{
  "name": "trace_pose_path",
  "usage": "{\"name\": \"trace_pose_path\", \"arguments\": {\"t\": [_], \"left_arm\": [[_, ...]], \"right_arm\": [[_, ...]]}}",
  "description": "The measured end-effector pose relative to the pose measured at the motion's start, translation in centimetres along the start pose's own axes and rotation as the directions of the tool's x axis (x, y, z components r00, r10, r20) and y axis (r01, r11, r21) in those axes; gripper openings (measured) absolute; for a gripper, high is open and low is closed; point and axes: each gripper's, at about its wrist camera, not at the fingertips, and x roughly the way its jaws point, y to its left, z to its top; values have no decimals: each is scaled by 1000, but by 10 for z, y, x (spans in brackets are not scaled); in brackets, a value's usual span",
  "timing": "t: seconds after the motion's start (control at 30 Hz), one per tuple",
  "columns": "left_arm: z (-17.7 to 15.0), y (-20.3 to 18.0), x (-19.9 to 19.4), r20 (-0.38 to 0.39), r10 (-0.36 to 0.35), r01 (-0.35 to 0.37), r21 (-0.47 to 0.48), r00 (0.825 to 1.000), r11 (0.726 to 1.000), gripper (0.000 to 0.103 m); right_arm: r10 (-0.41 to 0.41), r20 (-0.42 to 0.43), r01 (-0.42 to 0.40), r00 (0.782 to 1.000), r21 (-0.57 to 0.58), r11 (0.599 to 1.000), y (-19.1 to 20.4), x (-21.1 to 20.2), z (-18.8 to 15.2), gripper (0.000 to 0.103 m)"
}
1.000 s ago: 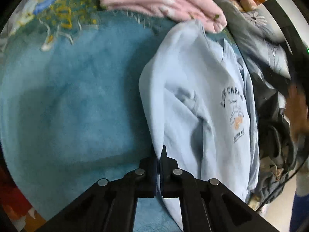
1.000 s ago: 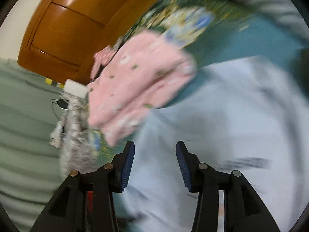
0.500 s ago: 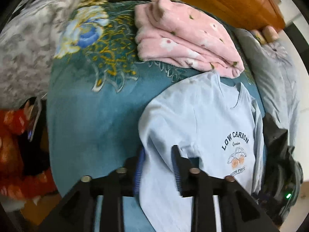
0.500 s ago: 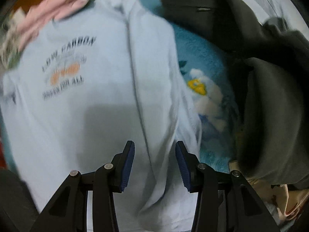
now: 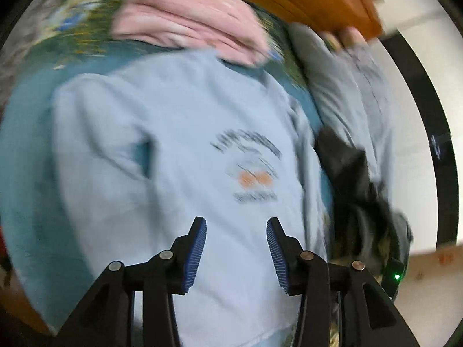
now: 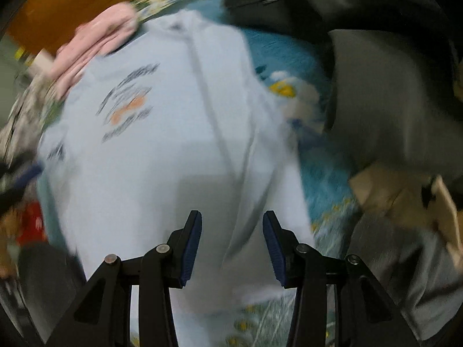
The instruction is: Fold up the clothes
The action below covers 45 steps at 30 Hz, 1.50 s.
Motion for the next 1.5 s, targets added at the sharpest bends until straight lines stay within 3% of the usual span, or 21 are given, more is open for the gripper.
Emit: {"name": "trace_pose_path", "arguments": {"t": [0.13, 0.3, 0.33, 0.37, 0.4, 0.47, 0.57, 0.67, 0.77, 0.8, 0.93, 1.07, 1.2, 1.4, 1.5], "left_arm": [[-14, -27, 19, -17, 15, -13, 116, 1000, 993, 47], [-24, -27, 23, -30, 20, -17, 122, 999, 992, 47], [-23, -25, 23, -26, 18, -15, 114, 1000, 993, 47], [-22, -22, 23, -24, 15, -12, 102, 1000, 995, 47], [-21, -19, 23, -22, 12, -10, 90, 1000, 996, 47], [-21, -11, 24, -27, -6, 7, 45, 1000, 999, 47], [-20, 0, 22, -11, -35, 35, -17, 999, 999, 48], [-19, 5, 21, -6, -40, 39, -53, 999, 998, 50], [-19, 5, 22, -4, -37, 36, -58, 999, 998, 50], [-19, 5, 22, -4, -36, 35, -54, 999, 998, 51], [-20, 2, 23, -7, -9, 9, -39, 1000, 999, 52], [-22, 5, 26, -25, -14, 13, -50, 1000, 999, 52], [-21, 10, 27, -43, -25, 21, -72, 999, 997, 53], [-21, 14, 23, -33, -49, 45, -107, 998, 993, 55], [-21, 12, 24, -38, -47, 43, -97, 998, 994, 56]], "right_arm": [[-31, -1, 31, 1000, -127, 991, 15, 4, -25, 45], [-165, 11, 163, 986, -218, 962, 11, 17, -42, 45], [-172, 17, 172, 985, -206, 963, 8, 16, -42, 42], [-189, 19, 189, 982, -191, 963, 5, 13, -40, 23], [-212, 18, 212, 977, -175, 962, 2, 10, -38, 10], [-166, 36, 169, 985, -115, 979, -8, -12, -27, 10], [-51, 137, 52, 989, -4, 999, -26, -71, 1, 10], [-5, 318, -22, 948, 81, 996, -49, -141, 38, 9], [-60, 466, -35, 883, 193, 980, -74, -199, 72, 7], [-73, 476, -35, 877, 216, 976, -80, -210, 79, 7], [-155, 432, 59, 888, 229, 972, -84, -219, 95, 7], [-143, 418, 24, 897, 277, 960, -94, -210, 93, 7], [-79, 391, -59, 917, 330, 942, -94, -198, 99, 7], [-6, 390, -88, 921, 222, 971, -52, -195, 106, 7], [14, 382, -108, 924, 226, 968, -43, -190, 110, 7]]}}
